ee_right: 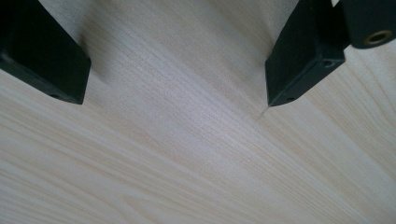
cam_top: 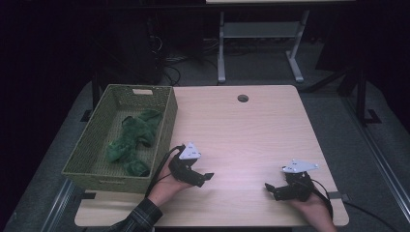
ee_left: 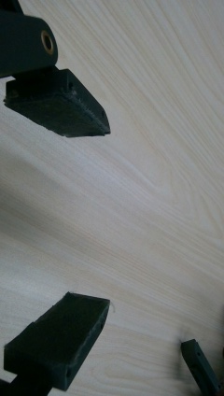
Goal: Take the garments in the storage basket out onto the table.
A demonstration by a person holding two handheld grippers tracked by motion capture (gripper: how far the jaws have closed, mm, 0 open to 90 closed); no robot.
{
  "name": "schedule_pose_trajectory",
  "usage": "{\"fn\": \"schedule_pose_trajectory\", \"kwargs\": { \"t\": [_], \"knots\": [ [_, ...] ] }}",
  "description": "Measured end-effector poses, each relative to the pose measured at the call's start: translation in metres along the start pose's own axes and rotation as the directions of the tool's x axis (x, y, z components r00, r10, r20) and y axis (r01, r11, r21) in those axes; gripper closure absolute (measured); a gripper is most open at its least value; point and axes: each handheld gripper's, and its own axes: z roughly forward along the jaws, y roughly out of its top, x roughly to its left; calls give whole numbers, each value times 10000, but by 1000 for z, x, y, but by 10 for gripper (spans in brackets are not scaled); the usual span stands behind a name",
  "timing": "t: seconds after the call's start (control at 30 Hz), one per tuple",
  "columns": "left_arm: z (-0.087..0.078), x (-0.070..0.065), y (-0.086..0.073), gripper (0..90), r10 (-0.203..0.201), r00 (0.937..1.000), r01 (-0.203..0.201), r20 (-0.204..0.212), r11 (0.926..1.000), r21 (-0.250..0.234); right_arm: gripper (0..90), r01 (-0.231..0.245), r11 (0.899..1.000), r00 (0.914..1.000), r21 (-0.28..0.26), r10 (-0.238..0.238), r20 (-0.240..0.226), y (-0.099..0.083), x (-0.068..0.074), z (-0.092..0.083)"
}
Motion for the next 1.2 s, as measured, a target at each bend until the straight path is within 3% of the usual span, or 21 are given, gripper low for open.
{"fn": "schedule_pose_trajectory", "kwargs": {
  "t": [0.4, 0.6, 0.77, 1.2],
  "knots": [
    [-8, 2, 9, 132, -186, 9998, 187, 56, 9996, -212, 65, 11, 10000, 10000, -8, -11, 11, 0, 0, 0],
    [-11, 2, 14, 133, -11, 10000, 11, 41, 9999, -130, 65, -31, 10000, 10000, 20, 31, -1, 0, 0, 0],
    [-16, 4, 20, 132, -189, 9998, 190, 42, 9993, -329, 65, -31, 10000, 10000, 20, 31, 1, 0, 0, 0],
    [-26, 6, 35, 134, 150, 9999, -152, -57, 9992, -372, 65, -27, 10000, 10000, 18, 27, 5, 0, 0, 0]
  ]
}}
